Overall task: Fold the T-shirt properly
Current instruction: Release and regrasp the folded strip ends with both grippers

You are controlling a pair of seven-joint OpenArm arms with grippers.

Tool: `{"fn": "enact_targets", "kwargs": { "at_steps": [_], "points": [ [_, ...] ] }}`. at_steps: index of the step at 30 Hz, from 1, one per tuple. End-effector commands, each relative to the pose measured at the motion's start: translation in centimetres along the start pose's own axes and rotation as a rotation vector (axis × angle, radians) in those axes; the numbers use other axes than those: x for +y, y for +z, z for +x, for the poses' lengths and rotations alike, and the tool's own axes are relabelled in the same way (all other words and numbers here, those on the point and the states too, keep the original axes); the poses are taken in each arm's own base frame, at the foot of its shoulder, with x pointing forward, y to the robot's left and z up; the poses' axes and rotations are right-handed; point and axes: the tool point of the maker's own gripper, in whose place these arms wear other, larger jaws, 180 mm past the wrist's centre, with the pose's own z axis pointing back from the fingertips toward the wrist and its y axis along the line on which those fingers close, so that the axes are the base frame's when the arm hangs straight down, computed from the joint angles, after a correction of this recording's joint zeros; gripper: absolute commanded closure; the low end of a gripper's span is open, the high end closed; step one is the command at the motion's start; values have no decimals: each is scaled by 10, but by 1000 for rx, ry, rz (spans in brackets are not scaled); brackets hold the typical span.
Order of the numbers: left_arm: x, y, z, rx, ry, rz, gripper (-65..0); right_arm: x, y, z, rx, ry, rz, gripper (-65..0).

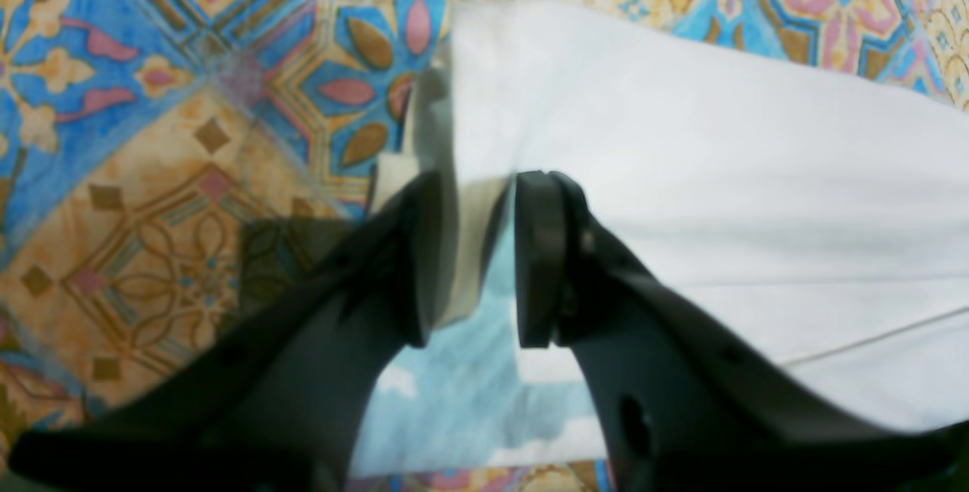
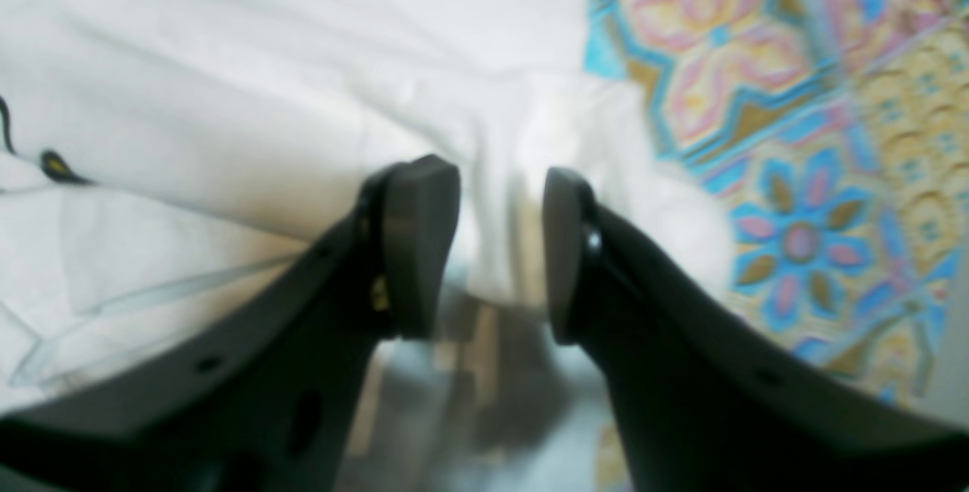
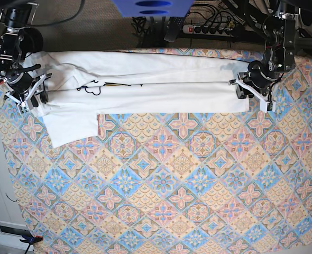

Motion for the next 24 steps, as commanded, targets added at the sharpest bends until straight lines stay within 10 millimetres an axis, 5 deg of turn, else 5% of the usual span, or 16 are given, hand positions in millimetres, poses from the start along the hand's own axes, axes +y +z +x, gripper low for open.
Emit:
{"fn": "enact_targets", "kwargs": {
  "at_steps": [1,13,15,17,24],
  "points": [
    [5,3,10,-28,-3,15,-171,-23,12,16,-47,18,-53,-217],
    [40,16,16,-35,88,111,-229,-33,27,56,-162,33,-123,-220],
    [42,16,17,-37,88,113,-229,-34,25,49,-126,27,-124,-221],
    [42,16,17,-37,87,114,-230,-39,20,52,-93,23,-133,-222],
    [39,15,17,-40,93,107,-227,-31,-26,109,-110,43,-64,-223]
  ]
}}
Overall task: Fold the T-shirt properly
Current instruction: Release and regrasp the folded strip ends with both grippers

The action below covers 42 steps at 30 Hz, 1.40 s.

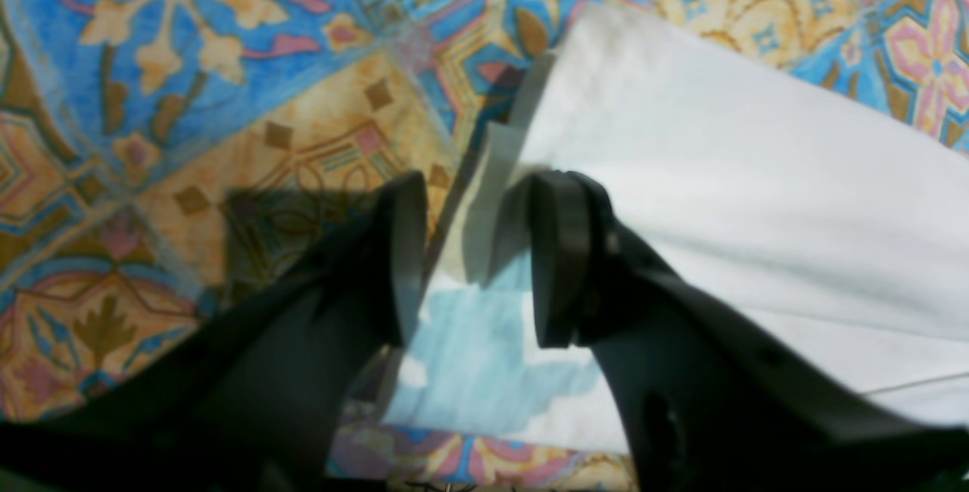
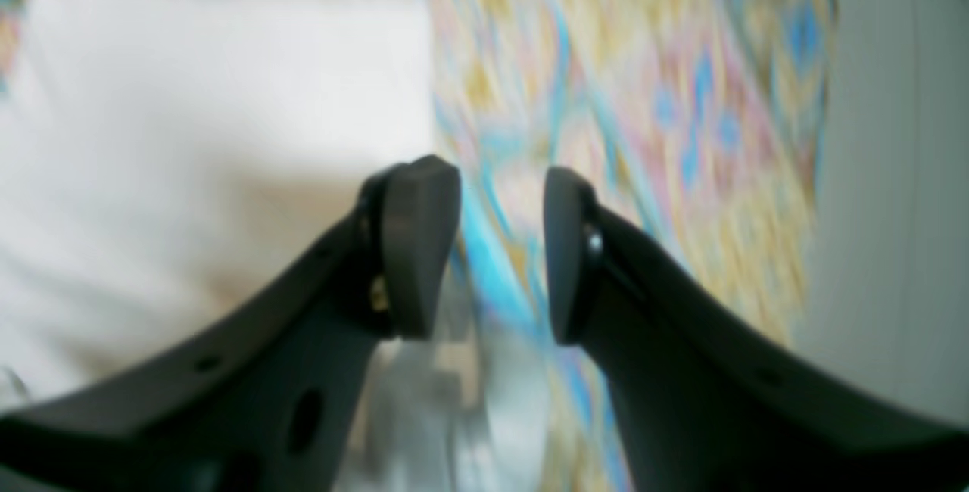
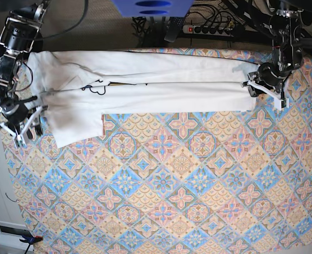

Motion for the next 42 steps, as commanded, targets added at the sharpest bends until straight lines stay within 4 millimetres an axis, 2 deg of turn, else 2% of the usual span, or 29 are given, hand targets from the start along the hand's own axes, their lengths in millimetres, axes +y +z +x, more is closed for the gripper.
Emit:
{"fn": "enact_targets", "kwargs": {
  "at_steps": [1,7,13,18,21,24,31,42],
  "points": [
    [-2,3,13,-41,-3,-6,-227,-9,-1,13,-25,12,-8,-223],
    [-1,3,13,-44,-4,-5,-227,6,-28,2,30,-24,63,-223],
    [-3,3,15,-48,-7,-10,-227,14,-51,5,15,-78,112,-223],
    [-3,3,14,-46,-7,-10,-227,7,-58,-5,23,-146,112,-228],
    [-3,3,15,-49,-7,-11,-227,3,-66,4,-6,-187,112,-258],
    [-3,2,16,-51,-7,-11,-227,2,-71,2,-7,-224,115,-279],
    [-3,2,16,-51,-7,-11,-227,2,-76,-3,44,-116,113,-281],
    [-3,3,14,-46,-7,-10,-227,17,-77,-39,111,-164,145,-281]
  ]
}}
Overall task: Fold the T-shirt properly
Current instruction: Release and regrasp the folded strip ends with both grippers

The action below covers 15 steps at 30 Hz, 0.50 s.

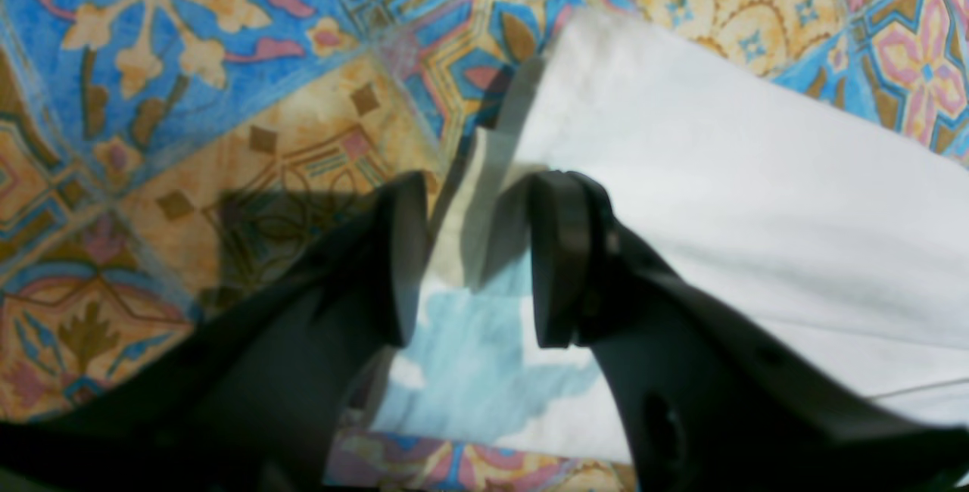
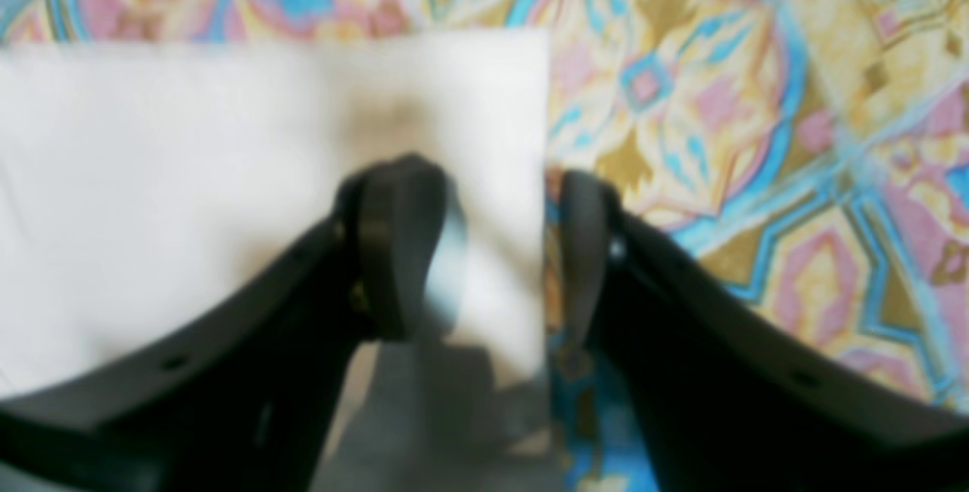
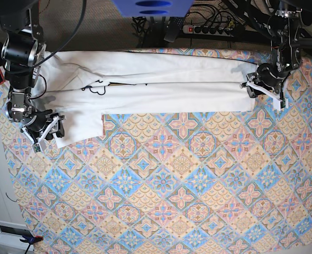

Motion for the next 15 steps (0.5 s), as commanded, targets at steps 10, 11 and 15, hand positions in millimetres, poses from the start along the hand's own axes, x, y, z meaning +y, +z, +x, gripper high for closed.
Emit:
{"fn": "enact_targets", "kwargs": {
  "at_steps": [10,11,15],
  "points": [
    [1,4,14,-40,-11,-3,-227,-10,4,8,3,16,-15,-201],
    [1,4,14,-41,-11,-4,-227,-10,4,7,3,17,-15,-157],
    [7,6,18,-53,-1,10,-227,-11,10,8,-7,66,-28,0]
  ]
}}
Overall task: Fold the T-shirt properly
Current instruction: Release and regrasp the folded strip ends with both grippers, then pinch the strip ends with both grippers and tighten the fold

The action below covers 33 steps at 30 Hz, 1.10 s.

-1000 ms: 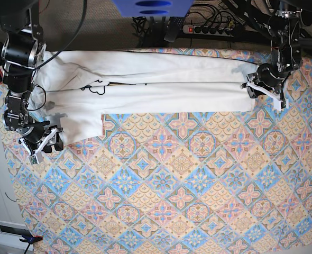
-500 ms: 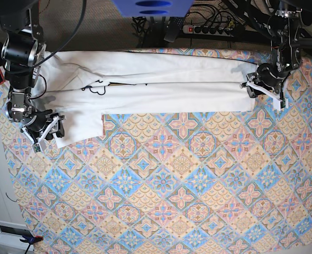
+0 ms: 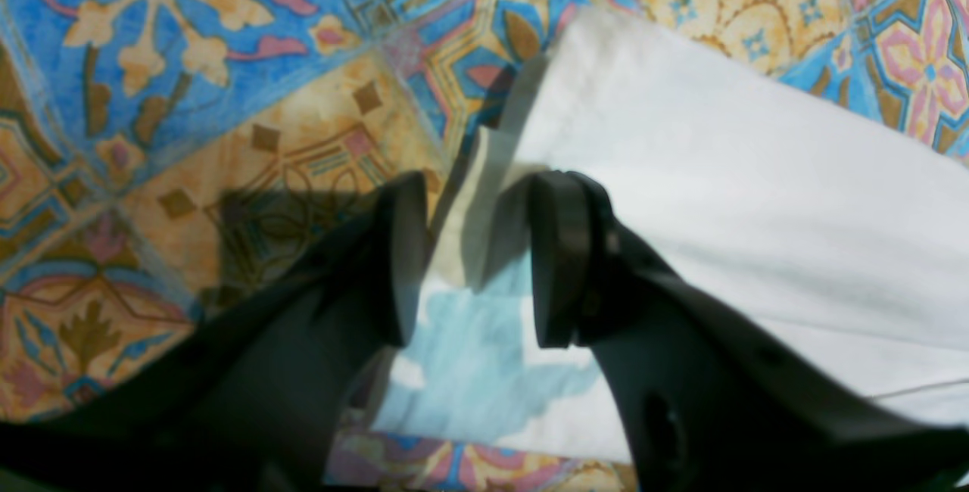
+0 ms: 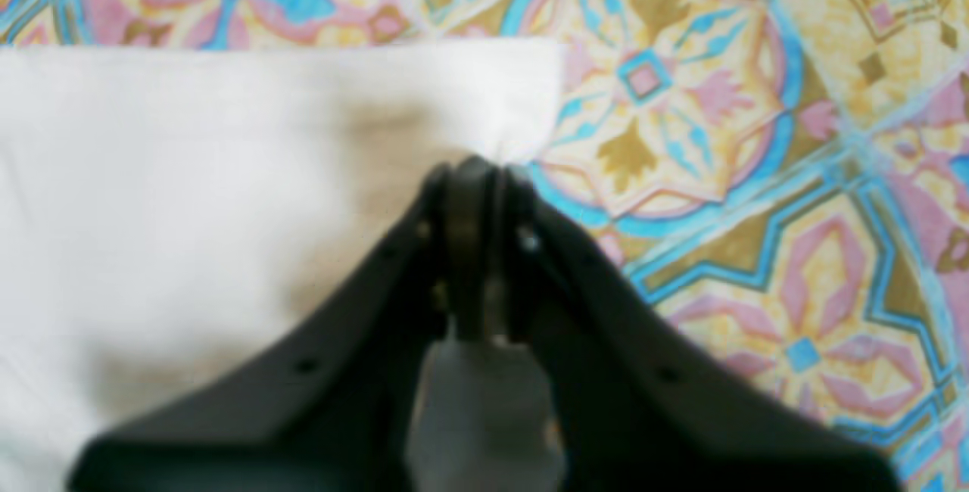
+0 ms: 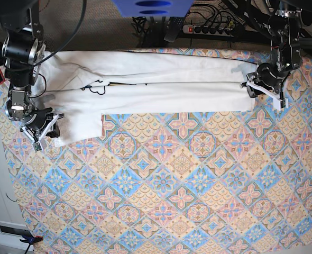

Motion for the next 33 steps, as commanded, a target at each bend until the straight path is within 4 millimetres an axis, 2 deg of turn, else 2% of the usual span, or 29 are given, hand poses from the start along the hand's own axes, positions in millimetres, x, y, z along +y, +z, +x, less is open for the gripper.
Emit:
{"fn": "enact_targets", "kwargs": {
  "at_steps": [1,6,12,19,24,29,33],
  "points": [
    [7,6,20,-60,1,11,-227,-13,7,13,-17,37,-25,0],
    [13,8,27,-80,15,25,-227,-16,18,15,3,112,-54,-1],
    [13,8,27,-81,18,23,-227,-11,41,30,-2,253,-98,-1],
    [13,8,27,-81,18,23,-227,13,69,58,-55,362,-121,-1],
    [13,8,28,-82,18,23,-227,30,91,52,-40,442,-135,-1],
    [12,8,28,-84,18,22,-227,25,124,32,4,461,-195,-1],
    [12,8,28,-84,18,22,-227,33,147,19,21,497,-210,-1]
  ]
}}
